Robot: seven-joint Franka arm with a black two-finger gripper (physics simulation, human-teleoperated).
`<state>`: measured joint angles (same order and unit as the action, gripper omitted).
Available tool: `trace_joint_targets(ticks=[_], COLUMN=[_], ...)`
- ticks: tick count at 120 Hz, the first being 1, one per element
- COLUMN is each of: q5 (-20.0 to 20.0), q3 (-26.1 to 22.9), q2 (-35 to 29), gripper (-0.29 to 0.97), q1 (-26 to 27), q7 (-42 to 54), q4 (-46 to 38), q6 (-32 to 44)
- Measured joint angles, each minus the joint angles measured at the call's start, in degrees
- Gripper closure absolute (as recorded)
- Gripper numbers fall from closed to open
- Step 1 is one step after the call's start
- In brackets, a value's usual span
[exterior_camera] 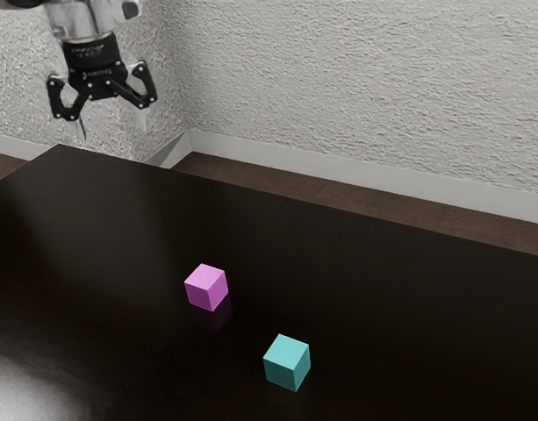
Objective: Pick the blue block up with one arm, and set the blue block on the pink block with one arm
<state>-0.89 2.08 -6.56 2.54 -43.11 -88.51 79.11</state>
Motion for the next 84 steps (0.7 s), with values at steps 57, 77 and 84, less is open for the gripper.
trace_joint_targets(ticks=[57, 77, 84], q5=[-4.26, -5.18, -5.92], q3=[-10.32, -10.58, -10.6], q2=[-6.96, -6.92, -7.86], gripper=[0.0, 0.0, 0.0], q1=[8.63, 16.59, 18.89], q7=[-7.41, -4.58, -3.68], q4=[-35.33, -43.47, -47.15], q6=[16.13, 30.84, 35.52])
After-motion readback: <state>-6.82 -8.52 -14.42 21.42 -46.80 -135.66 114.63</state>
